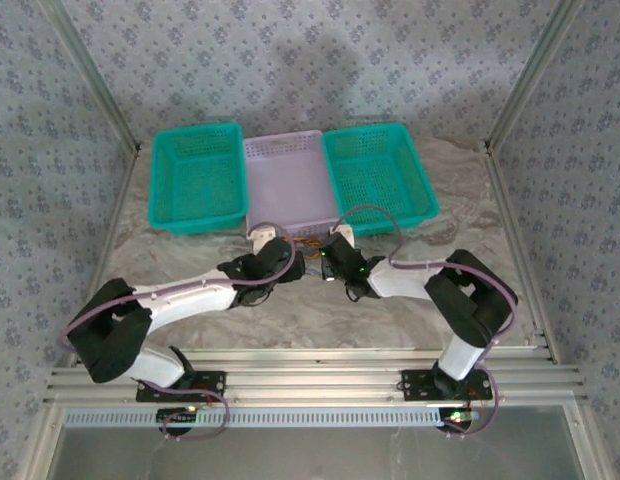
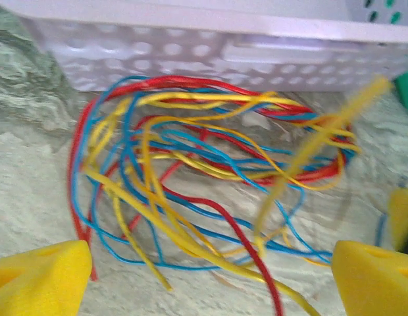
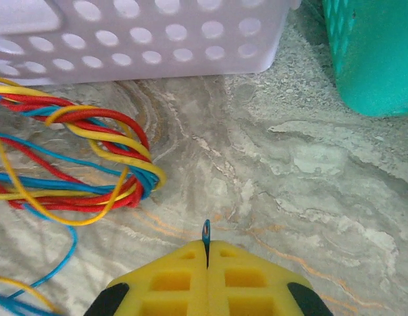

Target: Untangle the cables

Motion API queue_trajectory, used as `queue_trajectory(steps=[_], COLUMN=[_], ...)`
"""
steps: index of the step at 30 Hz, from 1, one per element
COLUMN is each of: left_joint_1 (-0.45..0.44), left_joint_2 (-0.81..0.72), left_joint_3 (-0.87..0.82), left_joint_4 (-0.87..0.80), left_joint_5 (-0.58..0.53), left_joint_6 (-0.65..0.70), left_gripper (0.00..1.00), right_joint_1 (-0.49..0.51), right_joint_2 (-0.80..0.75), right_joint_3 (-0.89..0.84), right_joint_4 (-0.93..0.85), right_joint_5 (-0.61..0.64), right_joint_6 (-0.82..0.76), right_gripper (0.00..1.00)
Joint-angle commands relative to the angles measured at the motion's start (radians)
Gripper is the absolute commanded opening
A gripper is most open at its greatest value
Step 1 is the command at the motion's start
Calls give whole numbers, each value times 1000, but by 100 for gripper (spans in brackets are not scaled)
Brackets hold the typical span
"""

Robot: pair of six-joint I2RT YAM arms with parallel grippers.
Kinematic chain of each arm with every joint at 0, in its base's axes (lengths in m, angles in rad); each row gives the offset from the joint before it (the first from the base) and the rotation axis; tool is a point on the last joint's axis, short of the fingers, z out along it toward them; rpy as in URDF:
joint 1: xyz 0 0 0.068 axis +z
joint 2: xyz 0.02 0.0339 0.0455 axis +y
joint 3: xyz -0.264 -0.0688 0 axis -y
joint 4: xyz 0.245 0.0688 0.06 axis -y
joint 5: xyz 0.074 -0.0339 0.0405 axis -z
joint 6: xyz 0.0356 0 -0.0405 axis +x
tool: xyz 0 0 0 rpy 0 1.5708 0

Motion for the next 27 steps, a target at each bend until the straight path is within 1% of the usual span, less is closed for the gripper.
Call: queue_trajectory(steps=[1,6,10,13,18,21,23,27], left_joint_1=[31,32,32,32,34,36,38,40], left_joint_2=[5,12,52,79,75,92,101,107], left_joint_3=[3,20,31,40,53,70,74,80], left_joint_4=[-41,-40,-37,-51,-65,-88,-87,-84], left_joint_5=[6,26,53,66,63,56,60,64], left_joint_6=[-22,-23,-31,-33,-24,-26,-28,-31], left_gripper=[94,94,93,90,77,66,61,45], right_joint_1=[15,56,62,61,54,47,42,38], right_joint_2=[-70,-141,-203,-245,-310,-349,-365,-383], right_joint_3=[-28,-50,-76,-95,-115,-129,-136,-136], right_joint_4=[-8,-38,-61,-74,-101,-101,-99,-111], right_joint_5=[-48,-78,-91,-87,-100,-120,-139,-160], right_joint_6=[-17,-45,-34,-34,-36,-33,-32,-34], right_gripper=[0,0,0,0,0,0,0,0])
